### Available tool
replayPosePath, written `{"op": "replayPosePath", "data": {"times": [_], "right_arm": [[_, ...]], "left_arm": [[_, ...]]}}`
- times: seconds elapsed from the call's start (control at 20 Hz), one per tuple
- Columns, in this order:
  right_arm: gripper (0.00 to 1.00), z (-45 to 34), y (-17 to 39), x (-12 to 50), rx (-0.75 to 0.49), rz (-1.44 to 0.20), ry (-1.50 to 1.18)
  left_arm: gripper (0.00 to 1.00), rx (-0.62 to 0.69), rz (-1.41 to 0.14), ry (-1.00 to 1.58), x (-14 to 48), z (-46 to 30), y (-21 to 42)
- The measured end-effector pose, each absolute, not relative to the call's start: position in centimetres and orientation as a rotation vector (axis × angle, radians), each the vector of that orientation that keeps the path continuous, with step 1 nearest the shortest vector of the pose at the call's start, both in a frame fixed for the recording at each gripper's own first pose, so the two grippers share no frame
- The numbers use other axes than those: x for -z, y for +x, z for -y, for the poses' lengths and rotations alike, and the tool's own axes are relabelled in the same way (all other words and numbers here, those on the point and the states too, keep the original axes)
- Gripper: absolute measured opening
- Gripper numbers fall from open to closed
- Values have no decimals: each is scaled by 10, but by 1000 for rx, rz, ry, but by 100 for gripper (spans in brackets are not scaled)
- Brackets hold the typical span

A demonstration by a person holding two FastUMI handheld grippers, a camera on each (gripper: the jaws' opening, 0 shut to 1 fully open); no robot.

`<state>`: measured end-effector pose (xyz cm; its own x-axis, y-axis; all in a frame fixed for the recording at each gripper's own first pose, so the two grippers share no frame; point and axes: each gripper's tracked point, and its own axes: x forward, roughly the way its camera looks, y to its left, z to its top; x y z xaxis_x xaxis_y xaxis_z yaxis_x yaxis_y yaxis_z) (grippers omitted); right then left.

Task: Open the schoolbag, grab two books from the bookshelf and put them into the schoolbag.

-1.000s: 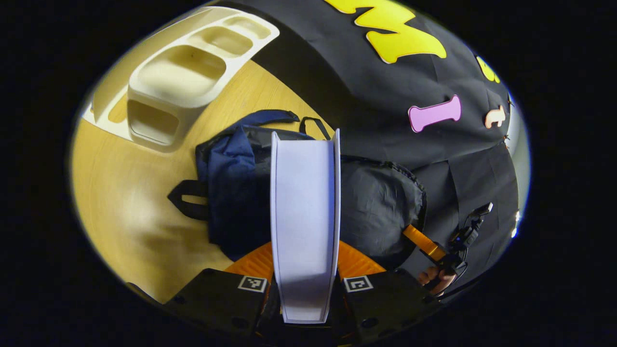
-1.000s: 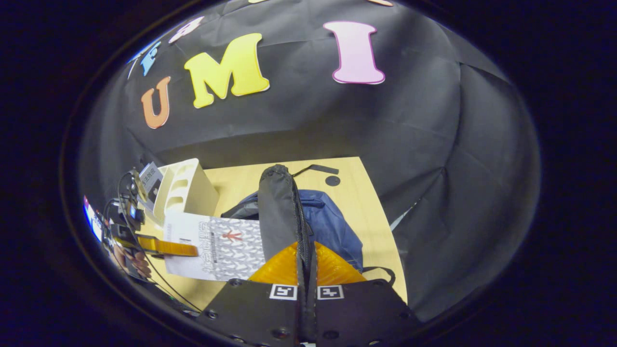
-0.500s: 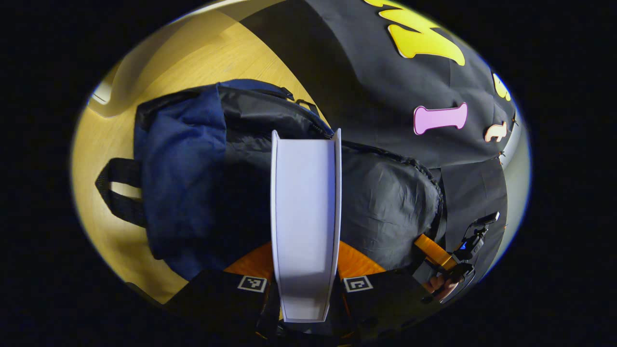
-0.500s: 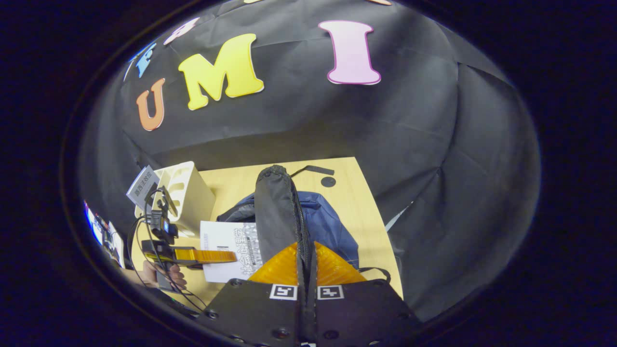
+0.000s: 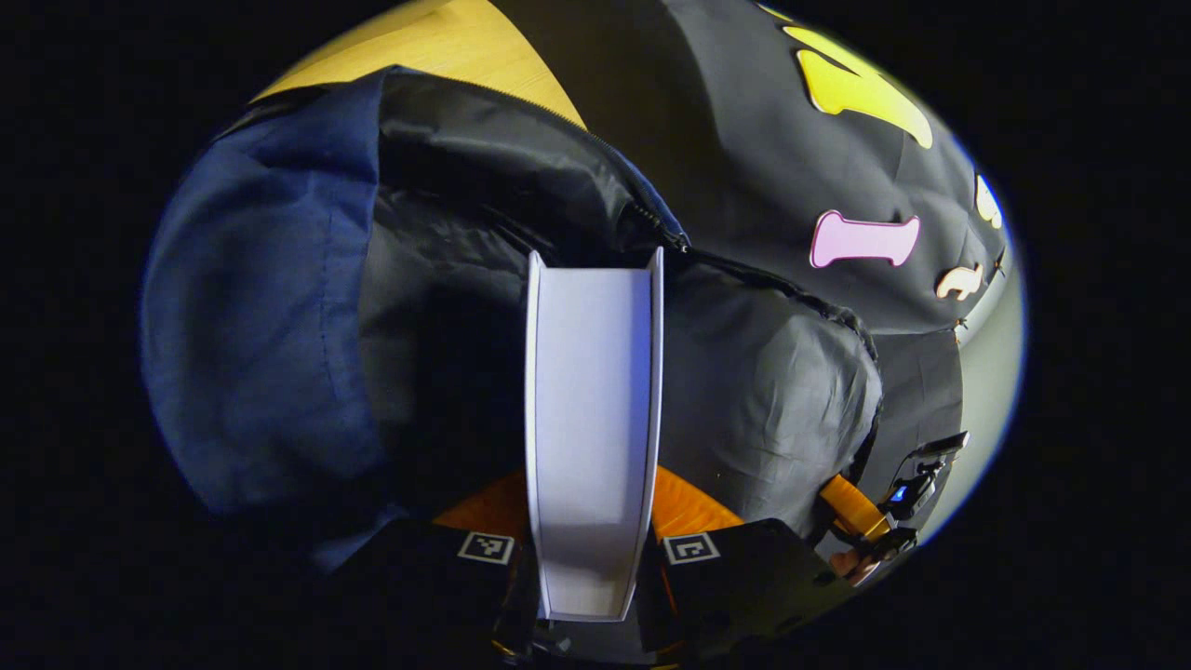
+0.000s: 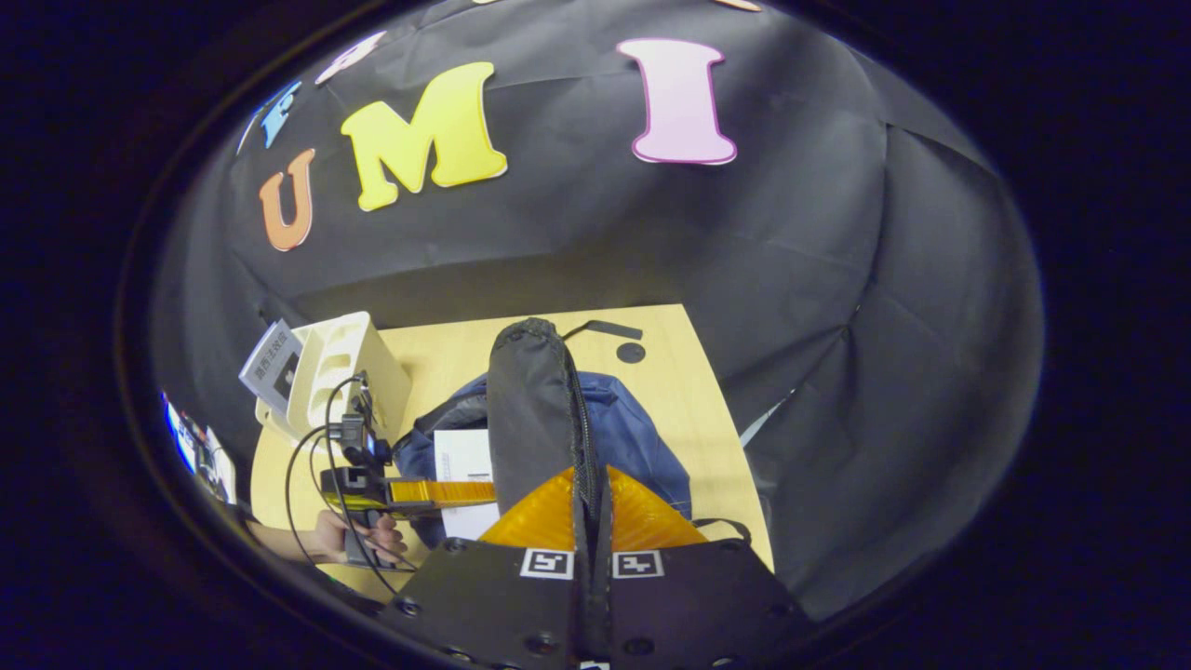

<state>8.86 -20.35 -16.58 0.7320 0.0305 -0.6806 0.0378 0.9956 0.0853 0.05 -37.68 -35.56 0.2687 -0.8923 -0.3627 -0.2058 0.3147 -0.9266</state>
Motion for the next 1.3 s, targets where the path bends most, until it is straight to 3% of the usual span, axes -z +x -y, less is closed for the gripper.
{"op": "replayPosePath", "data": {"times": [0.05,0.1,0.15,0.2,0.25,0.3,0.65,0.7,0.75,0.85,0.9,0.95,1.0,1.3], "right_arm": [[1,203,89,166,5,-749,94],[1,203,89,167,5,-748,96],[1,203,88,167,3,-750,101],[3,201,89,170,2,-755,106],[1,200,89,171,1,-757,109],[1,200,89,172,-1,-757,111],[1,194,91,176,-7,-761,111],[1,193,92,177,-10,-764,109],[1,192,92,177,-12,-764,109],[1,190,93,178,-14,-764,106],[1,189,93,179,-15,-764,107],[1,188,92,179,-16,-765,105],[1,187,92,180,-17,-765,106],[1,179,89,181,-15,-754,87]], "left_arm": [[39,649,-1240,-1171,357,377,1],[53,646,-1247,-1160,357,377,2],[46,625,-1267,-1117,362,374,0],[52,620,-1277,-1091,366,371,-1],[48,602,-1290,-1078,370,371,3],[62,588,-1306,-1061,373,371,3],[92,453,-1469,-873,393,369,-8],[100,441,-1481,-834,391,363,-11],[94,436,-1494,-799,390,359,-14],[100,423,-1511,-712,384,344,-19],[95,419,-1499,-662,383,336,-19],[100,425,-1472,-615,375,329,-16],[95,429,-1438,-565,367,322,-11],[95,405,-1194,-192,308,254,14]]}}
